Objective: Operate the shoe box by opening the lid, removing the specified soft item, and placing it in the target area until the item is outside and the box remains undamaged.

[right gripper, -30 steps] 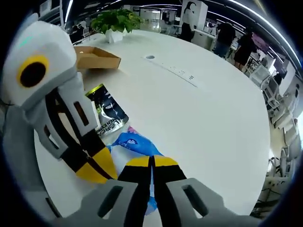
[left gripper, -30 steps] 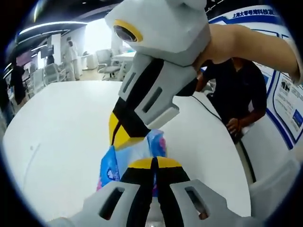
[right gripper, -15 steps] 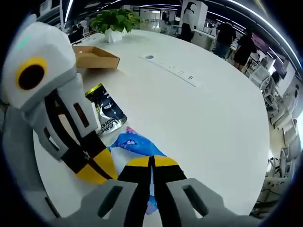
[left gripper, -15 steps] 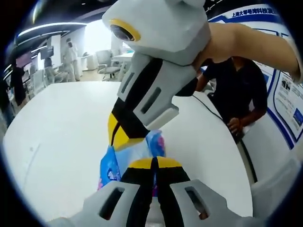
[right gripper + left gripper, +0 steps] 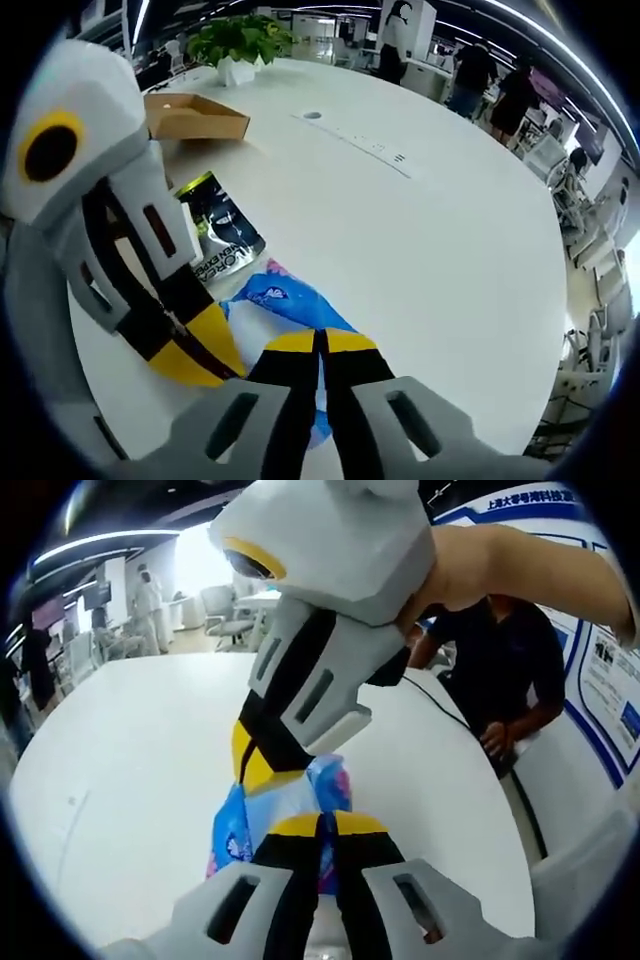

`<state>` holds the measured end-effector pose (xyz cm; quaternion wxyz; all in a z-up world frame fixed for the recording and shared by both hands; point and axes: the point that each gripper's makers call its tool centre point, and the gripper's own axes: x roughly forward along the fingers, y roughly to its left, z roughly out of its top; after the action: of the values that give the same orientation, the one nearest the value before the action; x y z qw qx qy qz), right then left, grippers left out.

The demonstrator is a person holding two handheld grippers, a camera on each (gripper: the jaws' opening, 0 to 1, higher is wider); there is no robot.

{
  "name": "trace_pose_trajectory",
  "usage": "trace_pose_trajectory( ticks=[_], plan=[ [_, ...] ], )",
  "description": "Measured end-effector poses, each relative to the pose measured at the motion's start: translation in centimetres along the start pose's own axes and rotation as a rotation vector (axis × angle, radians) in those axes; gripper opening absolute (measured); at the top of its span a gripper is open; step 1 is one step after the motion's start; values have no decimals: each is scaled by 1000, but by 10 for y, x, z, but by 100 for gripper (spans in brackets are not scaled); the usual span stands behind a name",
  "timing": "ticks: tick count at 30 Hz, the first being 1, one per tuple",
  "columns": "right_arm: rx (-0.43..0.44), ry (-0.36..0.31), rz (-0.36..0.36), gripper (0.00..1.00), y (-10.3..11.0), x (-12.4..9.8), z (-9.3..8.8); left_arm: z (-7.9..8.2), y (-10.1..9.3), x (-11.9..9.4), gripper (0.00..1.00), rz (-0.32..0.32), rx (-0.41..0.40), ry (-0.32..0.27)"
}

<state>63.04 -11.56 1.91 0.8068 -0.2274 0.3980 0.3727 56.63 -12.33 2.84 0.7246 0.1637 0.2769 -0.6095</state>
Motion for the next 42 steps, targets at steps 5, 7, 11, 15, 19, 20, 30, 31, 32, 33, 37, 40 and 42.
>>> trace_pose_trajectory(
  ticks=[5, 7, 11, 15, 19, 20, 30, 31, 32, 33, 37, 40, 42],
  plan=[
    [-13, 1, -5, 1, 2, -3, 1, 4, -3, -2, 7, 5, 26, -3],
    [-15, -3, -5, 2, 2, -5, 3, 5, -2, -4, 8, 9, 30, -2],
    [-12, -11, -14, 3, 3, -10, 5, 6, 0, -11, 10, 21, 26, 1],
    [-7, -16, -20, 5, 6, -14, 8, 7, -2, -17, 12, 27, 22, 7],
    [7, -29, -30, 7, 9, -19, 12, 7, -5, -24, 15, 21, 3, 12],
    [17, -35, -35, 8, 10, -21, 14, 7, -6, -26, 16, 18, 1, 14],
    [72, -59, -58, 13, 23, -38, 22, 11, -14, -54, 20, 33, -17, 5],
    [73, -61, -57, 13, 25, -39, 22, 10, -15, -57, 21, 31, -19, 3],
    [76, -62, -57, 13, 27, -40, 23, 10, -15, -61, 22, 34, -27, -1],
    [78, -64, -58, 14, 29, -41, 23, 9, -15, -65, 22, 36, -32, -2],
    [76, -75, -65, 19, 39, -48, 26, 8, -18, -81, 25, 50, -57, -12],
    [76, -91, -68, 21, 44, -53, 30, 7, -20, -93, 28, 67, -79, -27],
    [83, -100, -70, 24, 47, -56, 32, 6, -22, -100, 29, 77, -90, -36]
  ],
)
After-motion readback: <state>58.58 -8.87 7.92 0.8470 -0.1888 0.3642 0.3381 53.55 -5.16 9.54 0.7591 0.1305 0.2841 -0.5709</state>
